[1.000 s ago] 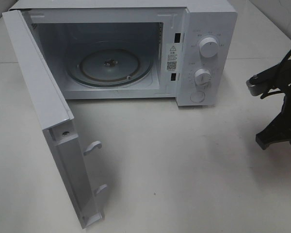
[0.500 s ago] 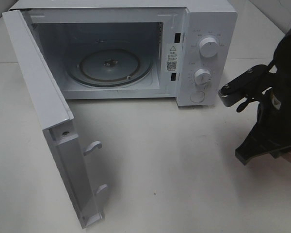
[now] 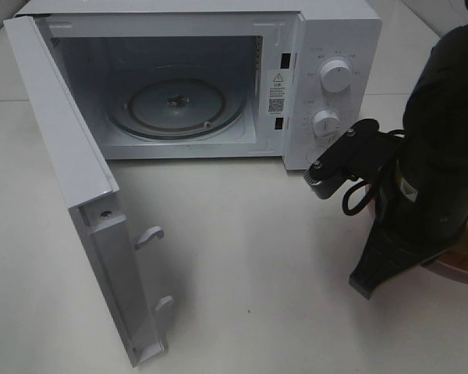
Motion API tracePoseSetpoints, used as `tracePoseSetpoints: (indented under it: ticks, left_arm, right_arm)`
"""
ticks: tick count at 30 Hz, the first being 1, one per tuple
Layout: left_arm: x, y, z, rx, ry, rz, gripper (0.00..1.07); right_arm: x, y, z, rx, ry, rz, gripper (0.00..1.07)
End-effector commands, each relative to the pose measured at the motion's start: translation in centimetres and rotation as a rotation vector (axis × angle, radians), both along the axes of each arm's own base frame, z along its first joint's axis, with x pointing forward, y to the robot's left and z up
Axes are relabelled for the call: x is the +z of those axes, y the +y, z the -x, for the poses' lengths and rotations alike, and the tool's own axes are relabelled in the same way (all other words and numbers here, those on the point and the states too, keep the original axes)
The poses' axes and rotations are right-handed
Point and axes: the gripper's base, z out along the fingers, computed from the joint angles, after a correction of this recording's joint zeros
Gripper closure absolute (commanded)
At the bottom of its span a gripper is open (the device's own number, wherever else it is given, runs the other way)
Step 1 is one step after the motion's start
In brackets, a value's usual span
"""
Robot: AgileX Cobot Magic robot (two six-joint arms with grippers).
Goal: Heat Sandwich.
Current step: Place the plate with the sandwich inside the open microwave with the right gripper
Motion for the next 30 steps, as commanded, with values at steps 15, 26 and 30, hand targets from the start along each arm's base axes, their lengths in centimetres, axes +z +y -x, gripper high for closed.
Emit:
tracePoseSetpoints:
  ticks: [15,26,30]
  left_arm:
    - [0.0,0.0,0.2,0.002,-0.022,0.001,0.09]
    - [0.0,0.0,0.2,0.002,-0.022,0.001,0.09]
    - [0.0,0.0,0.2,0.002,-0.022,0.001,0.09]
  right_arm:
    - [0.2,3.9,3.4,0.339,0.008,0.038,1.07]
    - [0.1,5.8,5.4,0.586,0.036,0.053,1.07]
    - [0.1,6.0,5.5,0.659,0.040,0.057,1.07]
